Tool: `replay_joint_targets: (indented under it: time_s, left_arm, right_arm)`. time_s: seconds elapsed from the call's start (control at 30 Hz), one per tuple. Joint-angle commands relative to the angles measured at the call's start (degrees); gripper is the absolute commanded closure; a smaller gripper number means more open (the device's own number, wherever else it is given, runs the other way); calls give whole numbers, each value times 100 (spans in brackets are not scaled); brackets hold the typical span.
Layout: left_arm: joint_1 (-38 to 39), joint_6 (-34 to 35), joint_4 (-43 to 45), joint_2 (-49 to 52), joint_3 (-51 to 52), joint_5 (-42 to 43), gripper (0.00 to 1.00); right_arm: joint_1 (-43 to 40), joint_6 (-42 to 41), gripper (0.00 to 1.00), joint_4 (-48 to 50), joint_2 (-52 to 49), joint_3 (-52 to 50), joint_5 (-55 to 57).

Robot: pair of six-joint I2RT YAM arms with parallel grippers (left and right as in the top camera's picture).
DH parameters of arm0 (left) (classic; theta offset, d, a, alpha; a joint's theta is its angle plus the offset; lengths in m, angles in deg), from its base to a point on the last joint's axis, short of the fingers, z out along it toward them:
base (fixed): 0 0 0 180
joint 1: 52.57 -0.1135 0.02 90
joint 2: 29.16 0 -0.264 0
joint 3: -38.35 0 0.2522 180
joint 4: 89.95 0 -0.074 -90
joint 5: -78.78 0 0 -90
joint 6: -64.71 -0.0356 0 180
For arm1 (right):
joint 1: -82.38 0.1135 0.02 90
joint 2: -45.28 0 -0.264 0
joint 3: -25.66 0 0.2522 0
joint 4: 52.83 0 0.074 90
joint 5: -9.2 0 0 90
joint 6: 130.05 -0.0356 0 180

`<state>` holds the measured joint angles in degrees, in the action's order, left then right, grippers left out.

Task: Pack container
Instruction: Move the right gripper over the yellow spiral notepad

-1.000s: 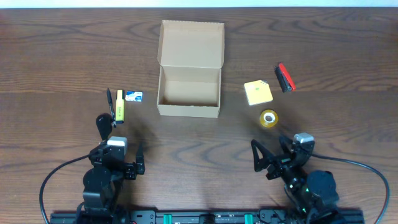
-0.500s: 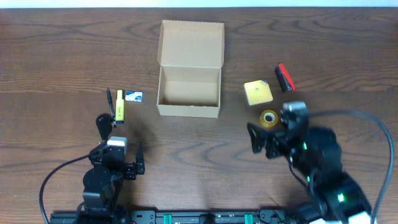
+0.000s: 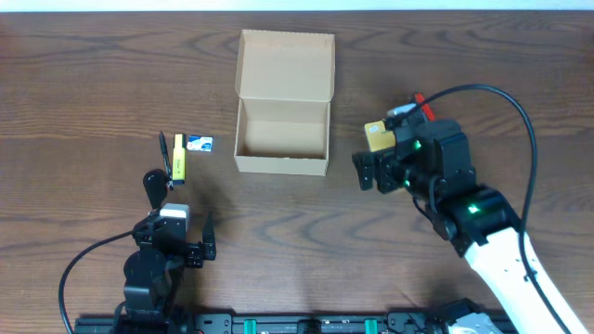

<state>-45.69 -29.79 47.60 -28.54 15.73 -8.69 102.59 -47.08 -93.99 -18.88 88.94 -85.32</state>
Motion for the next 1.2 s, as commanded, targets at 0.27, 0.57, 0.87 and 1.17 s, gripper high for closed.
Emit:
replay_joint_targets:
  time_s: [0.27,0.57,0.87,1.17]
  left_arm:
    - [-20,-20,2,-39,90,-105,5]
    - [-20,-22,2,-39,90,-105,5]
    - [-20,-20,2,-39,90,-105,5]
    - [-20,-20,2,-39,90,-105,5]
  right_arm:
    - [-671,745,1,667,-1547,203,560]
    - [-791,1244,1,667,-2922,861,610]
    - [-793,807,1,678,-3912,1060,927]
    - [-1008,664,1,868,-4054,1060,898]
